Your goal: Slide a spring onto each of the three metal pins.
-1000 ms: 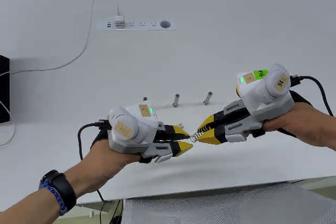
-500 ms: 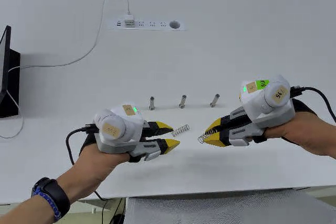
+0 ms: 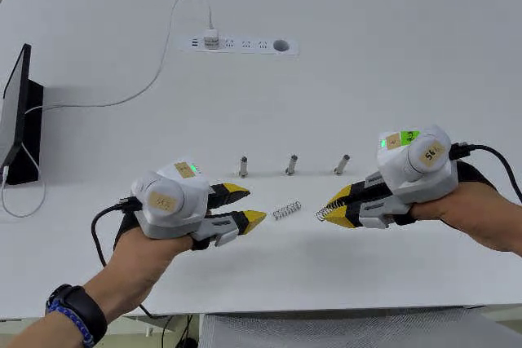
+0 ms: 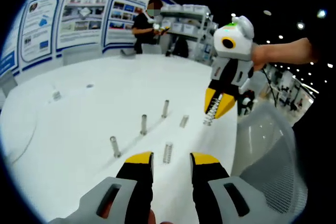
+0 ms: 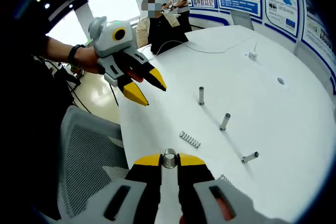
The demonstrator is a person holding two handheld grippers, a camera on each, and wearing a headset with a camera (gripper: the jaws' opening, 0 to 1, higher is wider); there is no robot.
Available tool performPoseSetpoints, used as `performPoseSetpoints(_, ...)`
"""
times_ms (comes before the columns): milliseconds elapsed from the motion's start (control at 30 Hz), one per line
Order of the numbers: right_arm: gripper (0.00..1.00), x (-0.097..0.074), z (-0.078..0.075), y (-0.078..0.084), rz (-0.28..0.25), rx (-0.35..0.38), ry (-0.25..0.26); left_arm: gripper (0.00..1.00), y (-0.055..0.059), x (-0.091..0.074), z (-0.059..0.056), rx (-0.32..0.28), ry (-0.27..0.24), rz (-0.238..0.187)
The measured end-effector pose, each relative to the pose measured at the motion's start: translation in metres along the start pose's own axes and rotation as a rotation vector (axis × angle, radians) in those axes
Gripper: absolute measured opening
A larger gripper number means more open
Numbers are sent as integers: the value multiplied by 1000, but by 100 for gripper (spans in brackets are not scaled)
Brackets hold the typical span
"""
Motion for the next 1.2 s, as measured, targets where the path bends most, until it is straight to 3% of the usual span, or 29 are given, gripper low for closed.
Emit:
performPoseSetpoints(267, 12, -2, -18, 7, 26, 16, 37, 33, 2, -2, 13, -19, -55, 6)
performPoseSetpoints(600, 12, -1, -35, 1, 41, 6, 51, 40, 7, -7, 33, -46, -125, 14)
performPoseSetpoints(833, 12, 6, -41, -13, 50, -15, 48, 44, 13, -12, 49, -57, -178, 32)
performPoseSetpoints(1200, 12, 21, -53, -35, 76, -60, 32, 51, 24, -21, 64, -83, -220, 56)
Point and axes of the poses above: the centre of the closed fingertips' face, and the gripper's own axes: x roughly forward along the fingers, z roughly to its left, y roughly out of its underside, the point moved 2 cm from there along -x, roughly backward along the fingers, and after that the axes turned 14 degrees about -y, right-handed, at the moved point
